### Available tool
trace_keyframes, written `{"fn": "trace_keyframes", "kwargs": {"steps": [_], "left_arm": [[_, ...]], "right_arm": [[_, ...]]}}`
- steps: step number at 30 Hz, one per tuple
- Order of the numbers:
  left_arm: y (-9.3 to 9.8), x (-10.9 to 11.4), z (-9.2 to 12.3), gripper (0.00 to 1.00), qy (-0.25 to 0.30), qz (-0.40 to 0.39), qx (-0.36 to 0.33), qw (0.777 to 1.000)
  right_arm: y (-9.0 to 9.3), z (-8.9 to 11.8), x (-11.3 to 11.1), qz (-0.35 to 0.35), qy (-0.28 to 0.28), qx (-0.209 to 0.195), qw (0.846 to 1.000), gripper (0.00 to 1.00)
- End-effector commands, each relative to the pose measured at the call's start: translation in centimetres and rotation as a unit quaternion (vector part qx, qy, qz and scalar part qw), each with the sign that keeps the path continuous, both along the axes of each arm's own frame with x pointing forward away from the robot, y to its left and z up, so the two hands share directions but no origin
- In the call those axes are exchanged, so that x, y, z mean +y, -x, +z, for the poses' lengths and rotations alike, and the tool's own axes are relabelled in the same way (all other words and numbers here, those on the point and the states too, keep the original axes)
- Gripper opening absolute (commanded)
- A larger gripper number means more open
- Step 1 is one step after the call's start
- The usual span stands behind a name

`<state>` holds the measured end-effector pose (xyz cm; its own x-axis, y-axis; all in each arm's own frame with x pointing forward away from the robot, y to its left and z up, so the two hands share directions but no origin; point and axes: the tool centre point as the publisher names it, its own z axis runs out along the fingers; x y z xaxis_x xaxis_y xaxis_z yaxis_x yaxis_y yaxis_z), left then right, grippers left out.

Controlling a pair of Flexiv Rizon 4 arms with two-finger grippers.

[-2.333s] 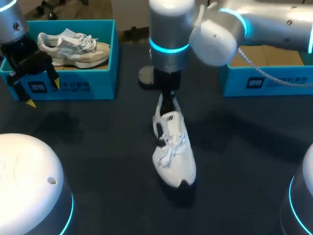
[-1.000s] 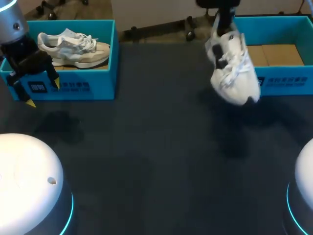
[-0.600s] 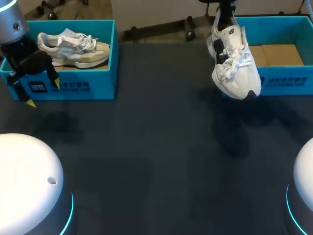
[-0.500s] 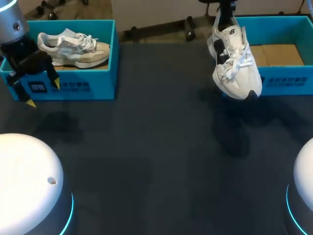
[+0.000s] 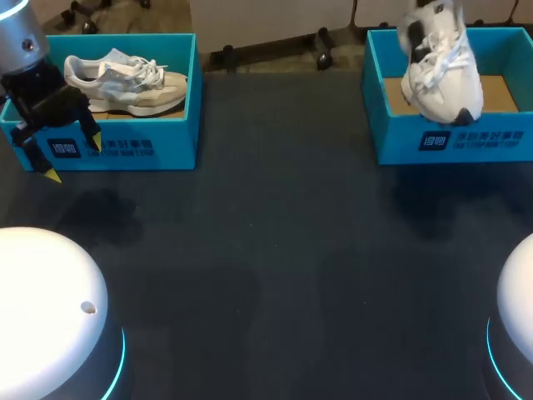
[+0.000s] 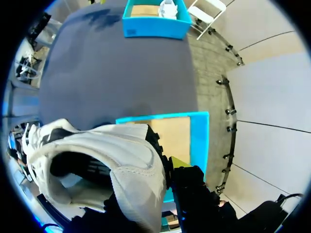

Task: Take the shoe out of the shoebox, open the shoe tongue, remove and reinsert the insole, then place the shoe into the shoebox

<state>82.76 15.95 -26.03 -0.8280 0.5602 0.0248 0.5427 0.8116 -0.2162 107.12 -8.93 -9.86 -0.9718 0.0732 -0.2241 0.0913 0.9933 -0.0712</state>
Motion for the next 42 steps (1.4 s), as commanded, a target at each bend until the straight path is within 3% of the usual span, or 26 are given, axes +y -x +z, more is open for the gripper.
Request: {"fn": "trace_keyframes", "kwargs": {"steps": [1,16,27,34,39,42], "left_arm": [[0.0,0.0,0.0,1.0,-0.001,-0.001,0.0,1.0],[0.0,0.0,0.0,1.0,-0.001,-0.001,0.0,1.0],[0.0,0.0,0.0,1.0,-0.001,-0.001,0.0,1.0],[0.0,0.0,0.0,1.0,-0.001,-0.001,0.0,1.0],[0.0,0.0,0.0,1.0,-0.001,-0.001,0.0,1.0],[0.0,0.0,0.0,1.0,-0.001,-0.001,0.0,1.0]], "right_arm": [[-2.2,0.2,-3.5,0.01,-0.012,0.007,1.0,0.0],[-2.2,0.2,-3.5,0.01,-0.012,0.007,1.0,0.0],[-11.3,-2.5,-8.6,0.017,-0.021,-0.005,1.0,0.0],[-14.8,-4.4,-10.8,0.029,-0.011,-0.002,1.0,0.0],[-15.1,-4.6,-13.5,-0.088,-0.006,-0.015,0.996,0.0],[-14.4,-4.4,-15.3,-0.195,-0.015,-0.034,0.98,0.0]]}}
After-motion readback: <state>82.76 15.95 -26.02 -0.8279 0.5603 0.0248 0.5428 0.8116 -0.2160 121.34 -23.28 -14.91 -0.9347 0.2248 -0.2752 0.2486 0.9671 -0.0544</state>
